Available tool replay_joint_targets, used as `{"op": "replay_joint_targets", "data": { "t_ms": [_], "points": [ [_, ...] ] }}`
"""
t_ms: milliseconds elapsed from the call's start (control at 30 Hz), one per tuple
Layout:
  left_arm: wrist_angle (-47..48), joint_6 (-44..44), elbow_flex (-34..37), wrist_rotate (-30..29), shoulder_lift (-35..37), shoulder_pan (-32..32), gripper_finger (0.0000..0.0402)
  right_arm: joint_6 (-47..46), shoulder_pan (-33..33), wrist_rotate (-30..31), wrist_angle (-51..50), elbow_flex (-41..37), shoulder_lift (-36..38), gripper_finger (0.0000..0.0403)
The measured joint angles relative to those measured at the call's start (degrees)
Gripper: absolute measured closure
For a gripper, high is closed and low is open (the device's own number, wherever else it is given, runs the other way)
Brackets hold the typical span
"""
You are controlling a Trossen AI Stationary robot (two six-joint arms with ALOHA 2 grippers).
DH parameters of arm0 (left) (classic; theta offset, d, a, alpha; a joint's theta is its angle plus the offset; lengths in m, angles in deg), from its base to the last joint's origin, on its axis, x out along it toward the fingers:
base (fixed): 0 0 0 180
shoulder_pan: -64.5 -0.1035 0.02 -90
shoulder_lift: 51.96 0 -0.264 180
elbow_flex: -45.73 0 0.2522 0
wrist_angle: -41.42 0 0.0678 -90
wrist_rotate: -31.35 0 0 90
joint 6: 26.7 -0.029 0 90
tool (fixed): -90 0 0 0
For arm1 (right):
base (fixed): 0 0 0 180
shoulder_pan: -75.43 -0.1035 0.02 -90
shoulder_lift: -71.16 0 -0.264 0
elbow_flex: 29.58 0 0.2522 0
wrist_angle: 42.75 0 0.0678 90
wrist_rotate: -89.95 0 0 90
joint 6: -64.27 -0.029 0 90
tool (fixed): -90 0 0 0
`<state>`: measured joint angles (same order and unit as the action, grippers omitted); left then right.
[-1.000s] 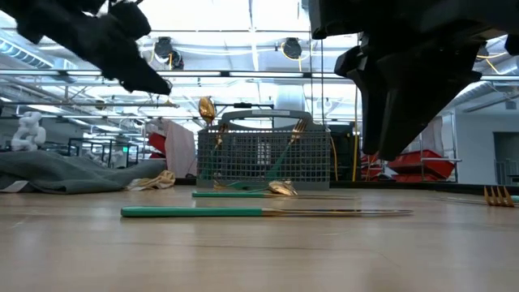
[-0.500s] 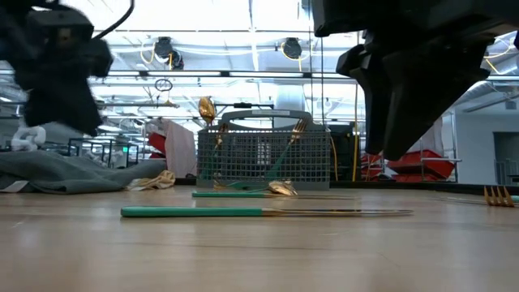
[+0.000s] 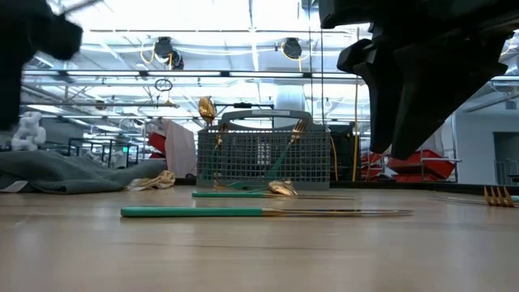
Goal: Sort silverware
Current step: Put the green table knife into the silverware basket
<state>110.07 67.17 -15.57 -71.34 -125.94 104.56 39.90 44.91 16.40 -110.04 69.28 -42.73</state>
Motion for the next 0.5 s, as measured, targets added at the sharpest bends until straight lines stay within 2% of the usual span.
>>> {"op": "replay_joint_targets", "data": {
  "t_ms": [200,333,500],
  "points": [
    [1.8,9.2,-6.2,1.3,-8.0,6.7,0.0277,0.4,-0.6,0.4,0.1,0.0,0.0,0.0275],
    [1.5,17.3,-6.9,4.9,-12.9,11.8,0.0277,0.6,-1.0,0.4,0.2,0.0,0.0,0.0275],
    [1.2,27.0,-7.0,4.1,-16.8,16.5,0.0277,1.5,-1.1,0.5,1.1,0.0,0.0,0.0275]
  ]
}}
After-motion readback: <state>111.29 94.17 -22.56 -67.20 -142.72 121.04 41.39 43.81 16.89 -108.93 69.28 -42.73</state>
